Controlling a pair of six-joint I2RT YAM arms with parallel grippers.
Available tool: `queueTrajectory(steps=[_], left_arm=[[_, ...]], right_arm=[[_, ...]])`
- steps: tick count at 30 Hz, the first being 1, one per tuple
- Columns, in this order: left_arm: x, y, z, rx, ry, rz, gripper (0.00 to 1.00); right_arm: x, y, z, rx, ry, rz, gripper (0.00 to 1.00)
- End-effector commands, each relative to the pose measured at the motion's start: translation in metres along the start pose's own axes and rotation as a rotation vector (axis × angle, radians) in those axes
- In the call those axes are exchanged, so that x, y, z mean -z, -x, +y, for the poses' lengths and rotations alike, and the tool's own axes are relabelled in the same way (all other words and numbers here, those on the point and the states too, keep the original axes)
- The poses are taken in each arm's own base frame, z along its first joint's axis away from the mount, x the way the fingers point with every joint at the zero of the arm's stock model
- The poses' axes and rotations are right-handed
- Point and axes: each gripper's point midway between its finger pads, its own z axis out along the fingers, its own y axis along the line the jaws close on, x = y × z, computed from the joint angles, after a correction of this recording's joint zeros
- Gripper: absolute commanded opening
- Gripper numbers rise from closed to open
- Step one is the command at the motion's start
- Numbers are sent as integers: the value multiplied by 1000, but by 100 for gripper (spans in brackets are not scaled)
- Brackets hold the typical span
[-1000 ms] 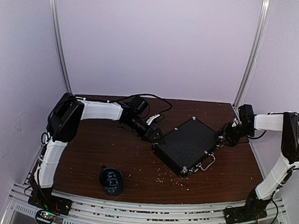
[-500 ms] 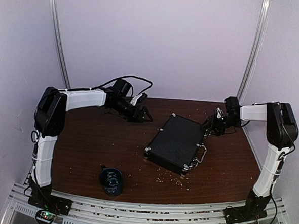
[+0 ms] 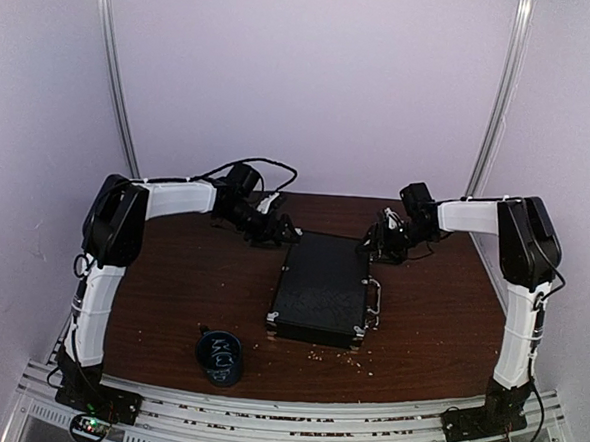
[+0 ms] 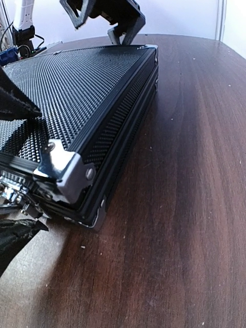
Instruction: Pack up texas hold em set
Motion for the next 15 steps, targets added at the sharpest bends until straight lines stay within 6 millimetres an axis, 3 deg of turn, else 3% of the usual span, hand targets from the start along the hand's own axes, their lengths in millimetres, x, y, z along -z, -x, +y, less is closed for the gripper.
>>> queueTrajectory(steps=[1,4,9,15], left_arm=[[-7,6,5,27,-30,12,84],[-13,3,13,39,-20,16,83],[-21,-2,21,55,-20,34,69],[-23,-2,25,68,-3,27,63]], right_arm=[[12,-1,-19,-4,-133,-7,63],[22,-1,-30,-27,-175,-36,60],[40,-2,-42,-72,-179,-86,58],[36,-16,-53,-76,-199,-44,51]])
